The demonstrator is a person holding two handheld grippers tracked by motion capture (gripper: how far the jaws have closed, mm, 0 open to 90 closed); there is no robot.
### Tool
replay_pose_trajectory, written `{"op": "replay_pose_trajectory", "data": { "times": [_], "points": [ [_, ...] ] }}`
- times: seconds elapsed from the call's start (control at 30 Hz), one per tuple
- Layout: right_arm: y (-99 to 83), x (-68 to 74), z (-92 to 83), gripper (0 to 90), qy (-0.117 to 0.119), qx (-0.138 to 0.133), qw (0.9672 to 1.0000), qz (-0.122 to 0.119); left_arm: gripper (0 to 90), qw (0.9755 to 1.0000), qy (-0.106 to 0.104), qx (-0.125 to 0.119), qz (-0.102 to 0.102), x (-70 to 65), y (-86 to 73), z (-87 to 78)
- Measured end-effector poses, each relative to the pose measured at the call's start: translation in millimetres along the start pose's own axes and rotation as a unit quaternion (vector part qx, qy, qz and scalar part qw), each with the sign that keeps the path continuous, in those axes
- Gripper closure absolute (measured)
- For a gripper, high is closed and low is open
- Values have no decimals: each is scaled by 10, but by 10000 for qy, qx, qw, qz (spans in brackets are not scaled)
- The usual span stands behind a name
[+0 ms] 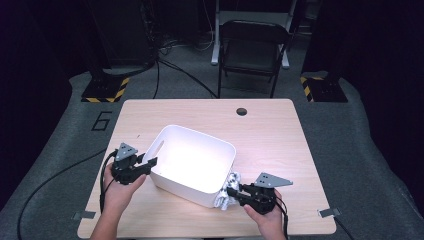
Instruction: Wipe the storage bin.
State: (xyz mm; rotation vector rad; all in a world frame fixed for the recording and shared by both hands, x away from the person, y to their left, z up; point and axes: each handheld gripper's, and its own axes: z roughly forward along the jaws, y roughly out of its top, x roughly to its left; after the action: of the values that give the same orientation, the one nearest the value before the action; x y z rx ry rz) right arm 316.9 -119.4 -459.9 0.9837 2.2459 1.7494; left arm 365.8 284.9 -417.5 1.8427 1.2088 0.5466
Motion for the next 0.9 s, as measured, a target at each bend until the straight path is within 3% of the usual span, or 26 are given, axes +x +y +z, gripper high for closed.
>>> {"op": "replay_pose_trajectory", "data": {
  "times": [0.1,0.2,0.3,0.47,0.53,0.6,0.77,0.9],
  "points": [
    [8,33,17,705,-67,54,9999,-143,573,10000,-9,22,59,-1,0,-2],
    [-62,-6,83,705,-132,182,9997,79,575,10000,2,0,35,-8,-6,-2],
    [-121,-42,126,707,-235,416,9988,60,575,10000,-2,6,49,-5,-4,-1],
    [-289,-127,283,707,-390,1030,9936,268,573,10000,-12,-1,20,-3,-3,4],
    [-326,-151,315,707,-423,1144,9921,293,574,10000,0,24,49,-4,1,5],
    [-334,-173,318,706,-361,1126,9922,394,575,10000,49,32,64,-14,3,11],
    [-289,-181,310,707,-453,1075,9927,294,567,9999,58,71,77,-15,10,13],
    [-134,-117,146,704,-227,453,9979,391,553,10000,-9,70,-10,8,4,12]
  ]
}}
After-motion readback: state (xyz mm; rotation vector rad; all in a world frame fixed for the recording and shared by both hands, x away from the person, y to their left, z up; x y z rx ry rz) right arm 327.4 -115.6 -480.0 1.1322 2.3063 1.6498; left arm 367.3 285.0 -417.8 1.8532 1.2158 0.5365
